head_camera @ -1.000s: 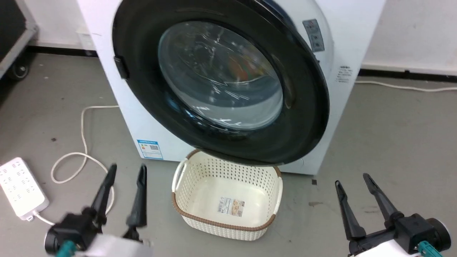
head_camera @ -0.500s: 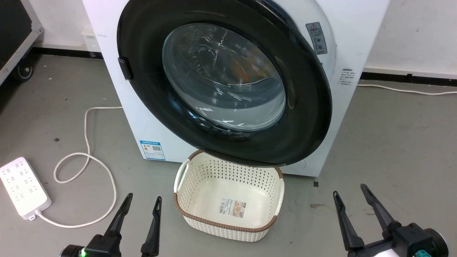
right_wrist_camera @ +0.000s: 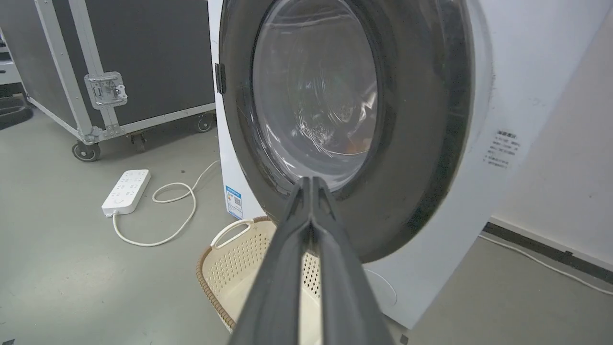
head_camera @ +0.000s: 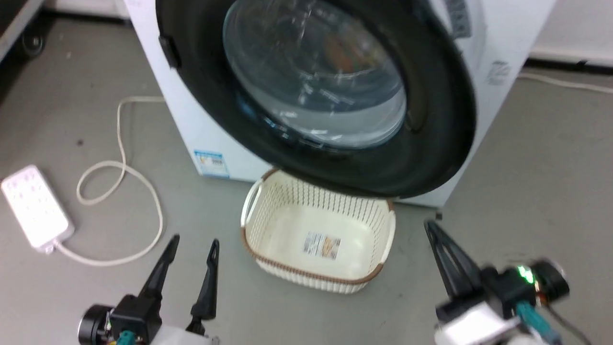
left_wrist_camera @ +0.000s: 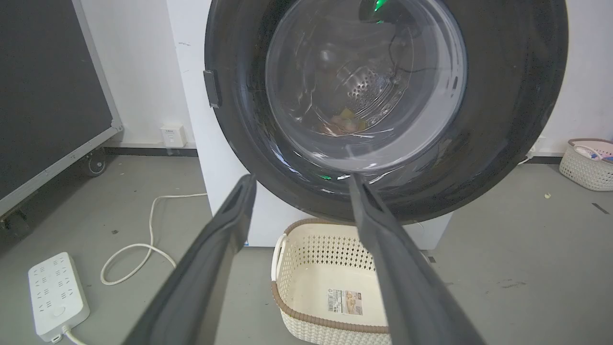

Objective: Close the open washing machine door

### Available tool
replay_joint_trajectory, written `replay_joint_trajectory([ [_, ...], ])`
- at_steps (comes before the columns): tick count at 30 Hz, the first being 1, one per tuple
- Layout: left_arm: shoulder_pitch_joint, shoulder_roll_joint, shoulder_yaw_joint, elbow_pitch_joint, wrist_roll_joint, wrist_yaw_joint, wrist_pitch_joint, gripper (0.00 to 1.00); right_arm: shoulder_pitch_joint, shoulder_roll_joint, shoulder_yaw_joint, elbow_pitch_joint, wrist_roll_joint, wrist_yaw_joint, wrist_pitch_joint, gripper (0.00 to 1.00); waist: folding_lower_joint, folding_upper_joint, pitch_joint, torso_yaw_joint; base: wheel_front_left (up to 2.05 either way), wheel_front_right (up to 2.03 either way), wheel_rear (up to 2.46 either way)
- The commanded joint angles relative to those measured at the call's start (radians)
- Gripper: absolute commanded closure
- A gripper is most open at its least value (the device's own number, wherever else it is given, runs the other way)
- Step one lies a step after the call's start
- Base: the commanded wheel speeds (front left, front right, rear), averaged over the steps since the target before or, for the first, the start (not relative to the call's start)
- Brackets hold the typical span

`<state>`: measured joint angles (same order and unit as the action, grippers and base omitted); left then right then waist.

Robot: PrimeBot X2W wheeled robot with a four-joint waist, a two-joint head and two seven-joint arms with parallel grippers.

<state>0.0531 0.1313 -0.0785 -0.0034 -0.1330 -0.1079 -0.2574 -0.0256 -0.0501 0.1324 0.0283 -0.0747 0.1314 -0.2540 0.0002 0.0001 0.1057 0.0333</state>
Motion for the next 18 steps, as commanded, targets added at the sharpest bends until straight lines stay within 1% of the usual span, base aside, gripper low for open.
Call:
replay_joint_trajectory([
  [1,-0.019,-0.005,0.002,-0.009,0.006,-0.003,-0.004,0.00,-0.042,-0.008,0.005,0.005,-0.007,-0.001,0.008,1.00,-0.0002,-0.0001,0.054,0.033,0.00,0.00,0.00],
  [6,-0.065,-0.015,0.002,-0.033,0.004,-0.009,-0.004,0.00,-0.220,-0.085,0.033,0.050,0.025,-0.001,0.058,1.00,-0.0002,-0.0001,0.139,0.072,0.00,0.00,0.00],
  [10,-0.101,-0.021,-0.001,-0.039,0.000,-0.014,-0.004,0.00,-0.358,-0.166,0.042,0.132,0.067,-0.001,0.099,1.00,-0.0002,-0.0001,0.194,0.101,0.00,0.00,0.00],
  [13,-0.129,-0.025,-0.003,-0.036,-0.004,-0.017,-0.004,0.00,-0.446,-0.205,0.024,0.189,0.097,-0.001,0.118,1.00,-0.0002,-0.0001,0.228,0.120,0.00,0.00,0.00],
  [18,-0.159,-0.034,-0.010,-0.042,-0.008,-0.020,-0.004,0.00,-0.566,-0.249,-0.031,0.271,0.142,-0.001,0.143,1.00,-0.0002,-0.0001,0.274,0.148,0.00,0.00,0.00],
])
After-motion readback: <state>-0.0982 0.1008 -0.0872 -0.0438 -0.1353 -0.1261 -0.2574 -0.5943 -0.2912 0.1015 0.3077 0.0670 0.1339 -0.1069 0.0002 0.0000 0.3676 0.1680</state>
